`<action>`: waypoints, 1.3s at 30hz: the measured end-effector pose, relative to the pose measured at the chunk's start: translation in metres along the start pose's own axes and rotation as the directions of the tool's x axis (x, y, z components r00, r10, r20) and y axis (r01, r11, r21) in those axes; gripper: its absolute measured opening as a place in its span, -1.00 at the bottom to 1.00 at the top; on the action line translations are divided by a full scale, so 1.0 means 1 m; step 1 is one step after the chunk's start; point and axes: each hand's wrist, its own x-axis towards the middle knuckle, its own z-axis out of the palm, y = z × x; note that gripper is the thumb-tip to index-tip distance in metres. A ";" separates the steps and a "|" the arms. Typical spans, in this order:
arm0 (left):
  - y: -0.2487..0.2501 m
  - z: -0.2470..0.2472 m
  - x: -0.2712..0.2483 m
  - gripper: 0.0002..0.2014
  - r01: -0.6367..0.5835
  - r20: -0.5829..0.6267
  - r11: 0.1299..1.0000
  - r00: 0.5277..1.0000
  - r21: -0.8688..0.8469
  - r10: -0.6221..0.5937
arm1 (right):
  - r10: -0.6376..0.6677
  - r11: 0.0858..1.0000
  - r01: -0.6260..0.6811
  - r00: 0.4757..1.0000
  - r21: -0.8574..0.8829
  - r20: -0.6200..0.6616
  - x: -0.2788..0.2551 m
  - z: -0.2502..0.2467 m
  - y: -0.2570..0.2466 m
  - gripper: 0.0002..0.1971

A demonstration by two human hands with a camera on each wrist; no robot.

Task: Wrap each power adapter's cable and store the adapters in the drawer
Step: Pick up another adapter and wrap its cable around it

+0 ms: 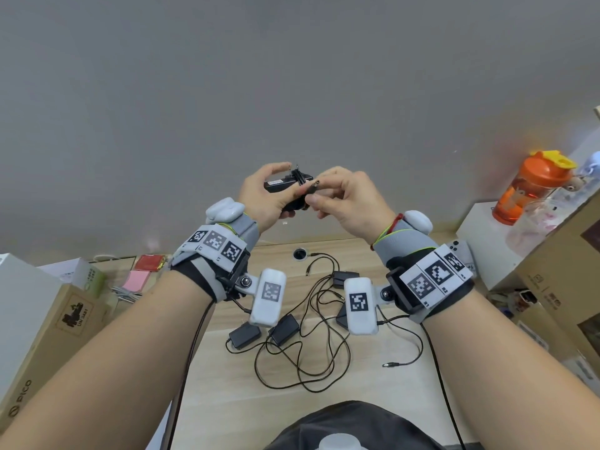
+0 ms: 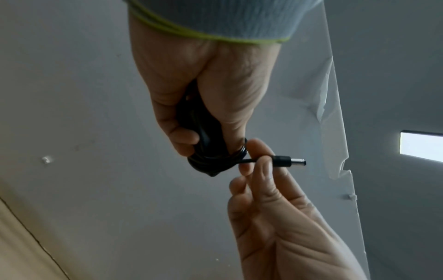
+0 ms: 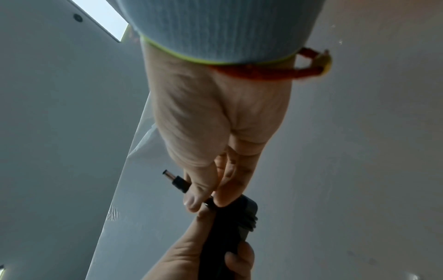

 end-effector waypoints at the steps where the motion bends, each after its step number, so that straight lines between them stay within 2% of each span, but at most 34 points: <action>1: 0.001 0.000 0.000 -0.61 0.008 0.015 1.000 1.000 -0.024 -0.007 | 0.001 1.000 0.000 1.000 0.016 -0.025 0.000 0.000 0.000 -0.86; 6: 0.002 0.002 0.003 -0.72 0.080 0.016 0.991 0.997 -0.108 -0.078 | 0.001 0.998 0.004 0.996 0.059 -0.091 0.000 0.000 -0.004 -0.84; 10: 0.007 0.007 0.004 -0.72 0.114 0.020 0.977 0.993 -0.181 -0.112 | 0.095 0.992 -0.088 0.992 0.086 -0.085 0.000 0.003 -0.006 -0.59; 13: 0.009 0.009 0.003 -0.74 0.121 0.030 0.975 0.993 -0.185 -0.117 | 0.164 0.986 -0.161 0.984 0.054 -0.069 -0.001 0.004 -0.007 -0.49; 17: 0.011 0.012 0.001 -0.80 0.127 0.052 0.982 0.991 -0.140 -0.120 | 0.225 0.974 -0.226 0.968 0.011 -0.107 0.002 0.004 -0.004 -0.49; 21: 0.011 0.015 0.000 -0.79 0.095 0.055 0.993 0.994 -0.076 -0.091 | 0.248 0.965 -0.261 0.947 -0.039 -0.206 0.006 0.001 -0.003 -0.59; 26: 0.009 0.015 -0.001 -0.78 0.088 0.079 0.996 0.993 -0.032 -0.085 | 0.100 0.943 -0.201 0.931 -0.266 -0.350 0.009 -0.003 -0.001 -0.78; 30: 0.007 0.018 -0.002 -0.76 0.103 0.070 0.994 0.992 -0.035 -0.101 | 0.006 0.930 -0.134 0.936 -0.341 -0.351 0.007 0.003 -0.003 -0.83; 34: 0.005 0.018 -0.004 -0.87 0.112 0.098 0.993 0.989 -0.045 -0.107 | -0.081 0.931 -0.048 0.940 -0.363 -0.331 0.004 0.005 0.002 -0.79; 39: 0.006 0.016 -0.002 -0.88 0.189 0.068 0.977 0.981 -0.101 -0.182 | -0.097 0.934 0.006 0.967 -0.357 -0.237 0.005 0.004 0.006 -0.78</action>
